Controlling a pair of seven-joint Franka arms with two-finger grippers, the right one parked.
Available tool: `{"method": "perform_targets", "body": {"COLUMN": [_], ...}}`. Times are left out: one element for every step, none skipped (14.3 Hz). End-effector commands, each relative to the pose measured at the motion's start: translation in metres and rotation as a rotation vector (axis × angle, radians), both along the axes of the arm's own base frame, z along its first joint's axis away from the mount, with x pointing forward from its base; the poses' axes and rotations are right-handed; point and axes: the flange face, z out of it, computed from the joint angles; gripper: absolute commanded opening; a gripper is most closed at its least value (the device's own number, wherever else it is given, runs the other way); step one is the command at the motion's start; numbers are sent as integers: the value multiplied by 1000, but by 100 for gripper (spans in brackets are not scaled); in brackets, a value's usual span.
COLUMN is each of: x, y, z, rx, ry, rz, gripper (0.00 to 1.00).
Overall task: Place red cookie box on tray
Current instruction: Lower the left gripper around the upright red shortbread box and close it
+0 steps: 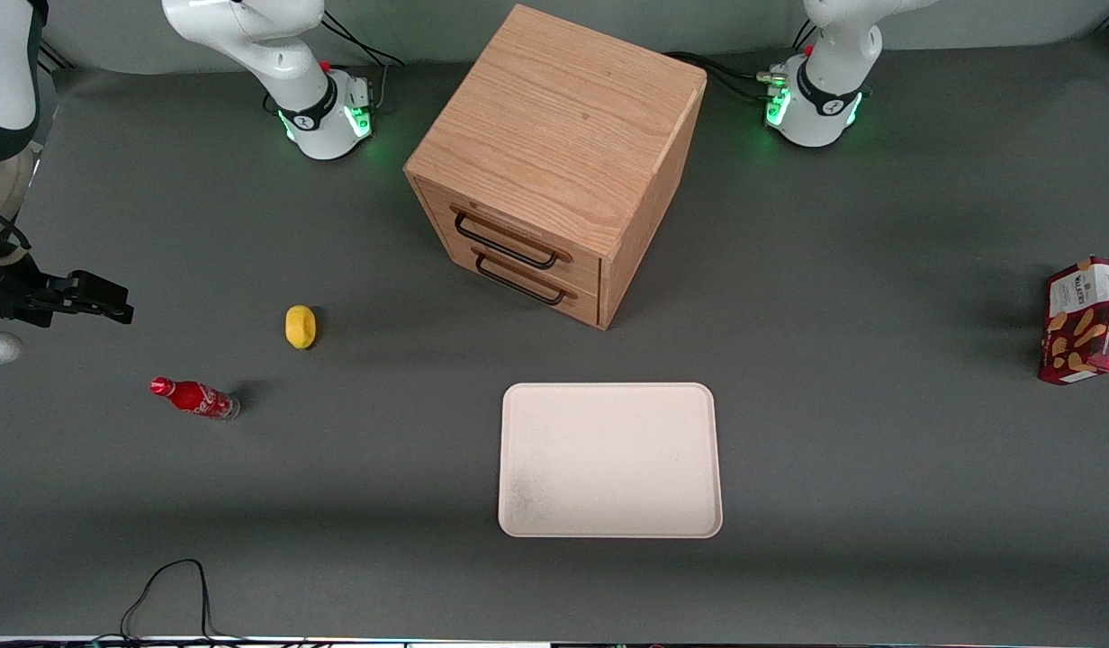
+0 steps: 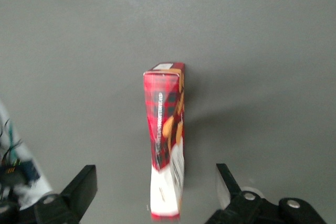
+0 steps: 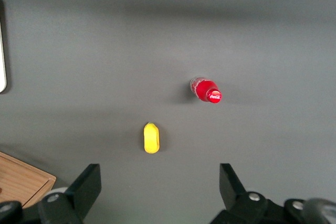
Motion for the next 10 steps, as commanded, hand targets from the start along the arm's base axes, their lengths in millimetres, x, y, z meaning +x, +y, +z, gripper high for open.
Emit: {"method": "perform_targets", "body": {"x": [-3,-6,-7,-9,-11,-12,-13,-15,-15,-15], "y": [21,24,24,28,30,30,31,30,30,30], "z": [-45,-62,-76,-84,-92,-96,-98,-99,-99,-99], "rx": [-28,-36,-41,-38,-39,-38,-42,-49,-50,-50], "ry": [13,38,55,56,63,68,78,88,90,89], "rz": [-45,-43,-45,-59,-71,-76,-80,-81,-82,-82], "gripper": [100,99,98,91,70,39,6,0,0,0]}}
